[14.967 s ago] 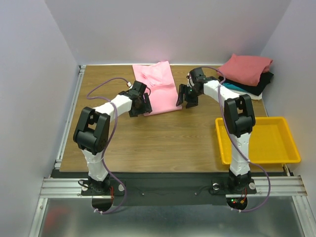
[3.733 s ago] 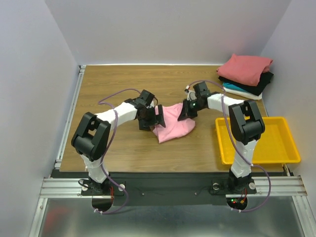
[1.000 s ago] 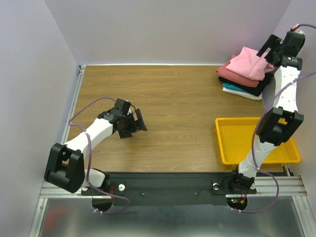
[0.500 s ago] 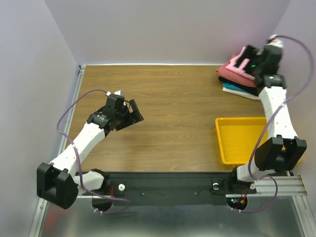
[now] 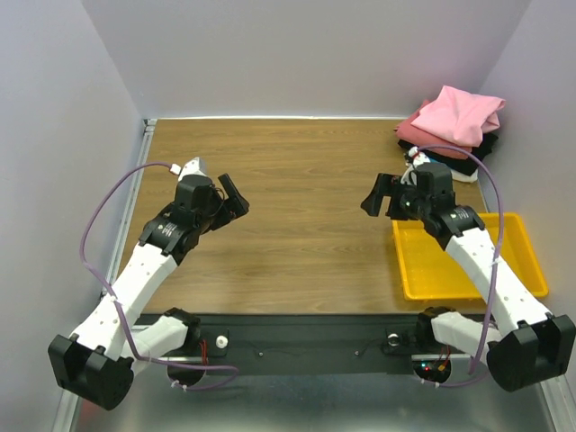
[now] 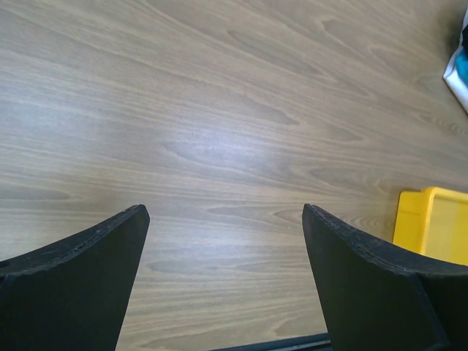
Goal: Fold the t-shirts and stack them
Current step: Neatly place the folded tshirt to the corner
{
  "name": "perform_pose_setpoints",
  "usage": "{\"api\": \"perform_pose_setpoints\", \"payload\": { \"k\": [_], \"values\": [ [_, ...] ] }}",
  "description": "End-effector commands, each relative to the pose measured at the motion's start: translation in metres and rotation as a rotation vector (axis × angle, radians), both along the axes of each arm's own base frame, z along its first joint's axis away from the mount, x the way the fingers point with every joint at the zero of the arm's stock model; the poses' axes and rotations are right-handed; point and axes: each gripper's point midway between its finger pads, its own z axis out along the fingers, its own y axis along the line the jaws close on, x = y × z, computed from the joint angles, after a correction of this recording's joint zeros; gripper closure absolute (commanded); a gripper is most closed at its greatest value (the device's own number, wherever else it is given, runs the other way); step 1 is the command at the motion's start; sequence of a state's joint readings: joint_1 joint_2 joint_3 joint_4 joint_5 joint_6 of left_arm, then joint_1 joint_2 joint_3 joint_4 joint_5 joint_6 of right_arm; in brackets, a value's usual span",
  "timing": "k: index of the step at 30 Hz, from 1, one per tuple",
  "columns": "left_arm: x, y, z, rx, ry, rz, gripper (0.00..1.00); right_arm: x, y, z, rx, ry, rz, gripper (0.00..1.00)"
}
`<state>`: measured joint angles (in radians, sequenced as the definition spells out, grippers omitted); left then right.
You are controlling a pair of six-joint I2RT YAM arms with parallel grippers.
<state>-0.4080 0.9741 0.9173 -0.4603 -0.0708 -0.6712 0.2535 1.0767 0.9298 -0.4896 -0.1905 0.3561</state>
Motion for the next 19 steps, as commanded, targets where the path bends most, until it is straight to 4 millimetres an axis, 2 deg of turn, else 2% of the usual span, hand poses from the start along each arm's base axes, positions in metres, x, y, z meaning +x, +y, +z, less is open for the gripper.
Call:
{"api": "perform_pose_setpoints", "payload": {
  "k": [1, 8, 19],
  "values": [
    [0.009, 0.010, 0.028, -0.004, -0.093, 0.062, 0.01, 0.010, 0.005, 0.024, 0.020, -0.070, 0.022, 0.00],
    [0.012, 0.012, 0.035, 0.008, -0.120, 0.064, 0.01, 0.026, 0.009, 0.039, 0.007, -0.099, 0.041, 0.00],
    [0.016, 0.014, 0.042, 0.031, -0.144, 0.066, 0.02, 0.029, 0.010, 0.040, 0.002, -0.100, 0.044, 0.00]
  ]
}}
